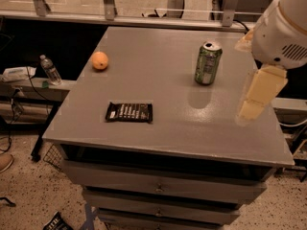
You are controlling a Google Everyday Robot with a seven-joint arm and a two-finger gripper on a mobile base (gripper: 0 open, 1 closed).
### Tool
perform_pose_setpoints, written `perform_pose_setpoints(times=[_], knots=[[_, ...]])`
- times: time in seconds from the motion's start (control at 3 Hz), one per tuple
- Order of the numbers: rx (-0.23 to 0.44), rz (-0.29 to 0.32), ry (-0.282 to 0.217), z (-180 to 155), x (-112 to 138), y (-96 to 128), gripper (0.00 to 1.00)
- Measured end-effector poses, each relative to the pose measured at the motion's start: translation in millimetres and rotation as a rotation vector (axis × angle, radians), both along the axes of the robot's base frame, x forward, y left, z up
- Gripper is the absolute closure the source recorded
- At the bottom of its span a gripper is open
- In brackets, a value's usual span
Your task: Move rxbar chocolate near orange
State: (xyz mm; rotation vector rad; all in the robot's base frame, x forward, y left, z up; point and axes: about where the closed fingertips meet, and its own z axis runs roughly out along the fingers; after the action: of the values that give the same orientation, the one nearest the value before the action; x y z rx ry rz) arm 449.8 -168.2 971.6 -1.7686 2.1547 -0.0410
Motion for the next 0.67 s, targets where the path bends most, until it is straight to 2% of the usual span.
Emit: perform_pose_setpoints(times=[0.33,0.67], knots=[[0.009,0.128,0.015,-12,10,66,0.0],[0.046,0.25,0.054,-33,16,137,0.0]])
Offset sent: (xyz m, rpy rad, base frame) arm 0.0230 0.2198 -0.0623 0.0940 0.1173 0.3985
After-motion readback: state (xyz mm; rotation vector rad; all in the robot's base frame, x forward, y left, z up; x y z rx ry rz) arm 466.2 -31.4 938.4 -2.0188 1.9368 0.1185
